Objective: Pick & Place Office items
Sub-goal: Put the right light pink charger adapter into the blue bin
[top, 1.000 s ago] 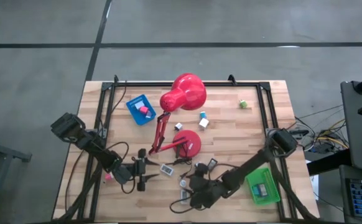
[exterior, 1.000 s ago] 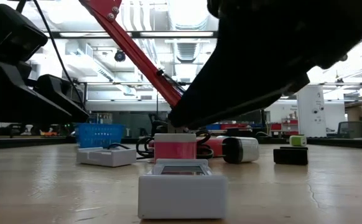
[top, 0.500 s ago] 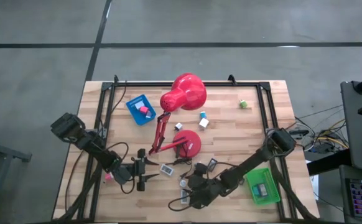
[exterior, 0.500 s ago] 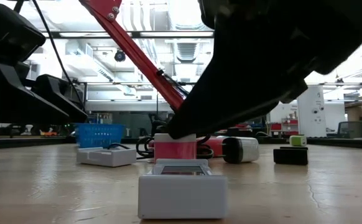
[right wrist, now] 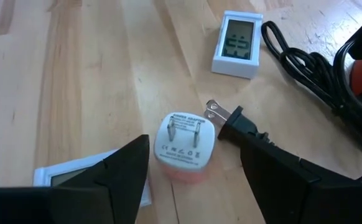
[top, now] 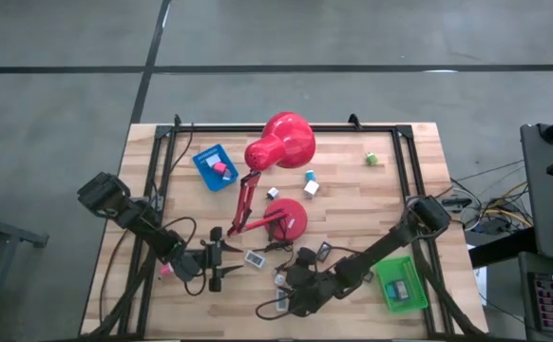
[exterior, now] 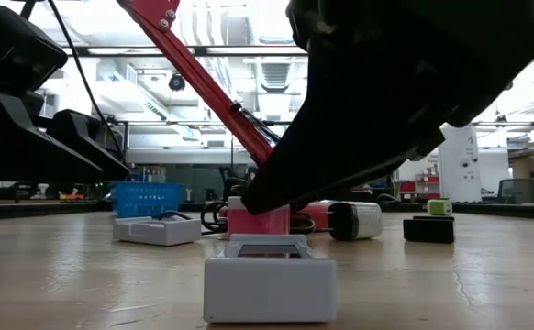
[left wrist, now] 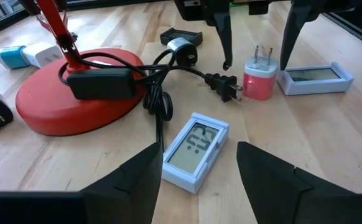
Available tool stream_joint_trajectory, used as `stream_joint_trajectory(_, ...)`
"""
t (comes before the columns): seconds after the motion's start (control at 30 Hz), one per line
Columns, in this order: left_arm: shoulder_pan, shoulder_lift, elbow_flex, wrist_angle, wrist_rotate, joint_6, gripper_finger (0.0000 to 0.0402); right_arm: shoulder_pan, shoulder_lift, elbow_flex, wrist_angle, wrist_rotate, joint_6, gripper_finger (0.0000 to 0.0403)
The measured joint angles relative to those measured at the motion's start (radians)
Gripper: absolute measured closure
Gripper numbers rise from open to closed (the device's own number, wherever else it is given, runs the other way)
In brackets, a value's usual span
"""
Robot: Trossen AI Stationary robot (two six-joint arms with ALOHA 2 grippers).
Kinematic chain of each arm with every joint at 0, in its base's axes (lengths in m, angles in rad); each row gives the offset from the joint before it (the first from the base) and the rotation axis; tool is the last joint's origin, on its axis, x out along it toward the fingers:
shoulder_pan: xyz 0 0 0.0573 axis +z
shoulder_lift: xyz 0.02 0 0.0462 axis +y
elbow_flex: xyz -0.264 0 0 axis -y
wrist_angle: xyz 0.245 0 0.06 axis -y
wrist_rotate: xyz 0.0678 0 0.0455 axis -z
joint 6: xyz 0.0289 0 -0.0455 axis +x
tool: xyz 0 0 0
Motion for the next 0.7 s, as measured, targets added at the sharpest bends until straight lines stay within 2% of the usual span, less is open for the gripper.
stream_joint_trajectory(0.5,0.000,0.000,0.000,0.000,0.000,-0.003,0.0192,-0.005,0.000,0.000,0.000,-0.010,0.000,0.0228)
stream_joint_trajectory(0.7,0.000,0.000,0.000,0.000,0.000,-0.003,0.0192,-0.010,0.000,0.000,0.002,-0.031,0.005,0.0276)
